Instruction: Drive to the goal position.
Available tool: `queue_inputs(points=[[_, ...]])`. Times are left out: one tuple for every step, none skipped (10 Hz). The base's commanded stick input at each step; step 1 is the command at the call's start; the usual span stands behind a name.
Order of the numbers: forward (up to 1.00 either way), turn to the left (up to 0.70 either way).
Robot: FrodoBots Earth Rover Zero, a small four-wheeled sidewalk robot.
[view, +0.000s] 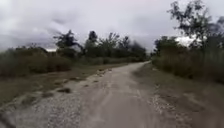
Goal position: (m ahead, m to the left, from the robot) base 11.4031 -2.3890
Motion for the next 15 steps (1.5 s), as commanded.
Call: queue_inputs(points=[[0.50, 0.00], [0.50, 0.00], [0.50, 0.00], [0.50, -0.13], [0.50, -0.40], [0.50, -0.22], [0.50, 0.00], [0.50, 0.00], [0.50, 0.00], [0.50, 0.00], [0.50, 0.00], [0.50, 0.00], [0.50, 0.00], [0.50, 0.00], [0.50, 0.00]])
